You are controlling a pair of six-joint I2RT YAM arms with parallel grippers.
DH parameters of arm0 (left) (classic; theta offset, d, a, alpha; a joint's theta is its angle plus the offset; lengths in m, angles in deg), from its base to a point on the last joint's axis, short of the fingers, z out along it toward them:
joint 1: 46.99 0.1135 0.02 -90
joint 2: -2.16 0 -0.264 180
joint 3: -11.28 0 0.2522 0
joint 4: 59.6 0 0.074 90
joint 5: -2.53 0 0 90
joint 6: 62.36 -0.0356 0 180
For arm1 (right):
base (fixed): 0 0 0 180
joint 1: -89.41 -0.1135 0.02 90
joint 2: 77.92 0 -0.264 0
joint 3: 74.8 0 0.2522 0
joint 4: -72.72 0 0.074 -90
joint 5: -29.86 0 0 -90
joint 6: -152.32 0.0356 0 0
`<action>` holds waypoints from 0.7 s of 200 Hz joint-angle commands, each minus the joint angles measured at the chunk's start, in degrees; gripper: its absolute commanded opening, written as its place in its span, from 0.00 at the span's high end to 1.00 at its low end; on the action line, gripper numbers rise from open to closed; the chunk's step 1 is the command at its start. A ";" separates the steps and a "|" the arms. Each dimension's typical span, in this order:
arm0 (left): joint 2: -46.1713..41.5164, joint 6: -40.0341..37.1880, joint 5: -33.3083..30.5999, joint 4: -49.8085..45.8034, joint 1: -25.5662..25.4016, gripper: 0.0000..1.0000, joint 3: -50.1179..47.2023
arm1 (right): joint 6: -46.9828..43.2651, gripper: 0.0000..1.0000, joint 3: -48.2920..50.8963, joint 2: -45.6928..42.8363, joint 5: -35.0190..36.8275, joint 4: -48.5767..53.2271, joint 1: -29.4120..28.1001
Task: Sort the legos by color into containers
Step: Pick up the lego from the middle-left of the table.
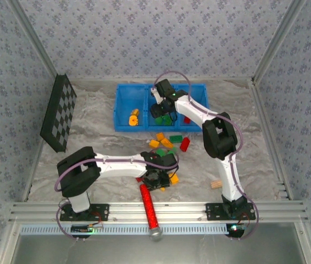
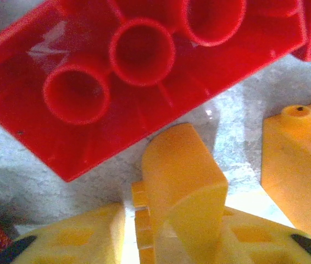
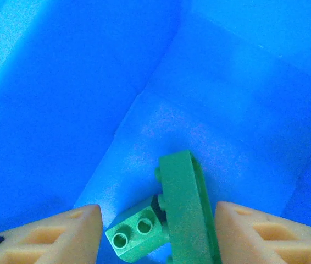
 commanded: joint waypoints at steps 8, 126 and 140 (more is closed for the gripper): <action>0.53 0.12 -0.23 -1.25 -0.55 0.70 0.19 | -1.16 0.40 -1.24 -4.83 -1.12 3.71 0.55; -14.60 -15.12 -11.79 -17.12 9.85 0.89 10.02 | 5.87 0.22 25.38 -36.70 -0.98 2.35 2.17; -16.97 -19.42 -12.81 -18.70 15.36 0.89 12.16 | 8.22 0.22 30.49 -40.77 -0.92 2.35 1.74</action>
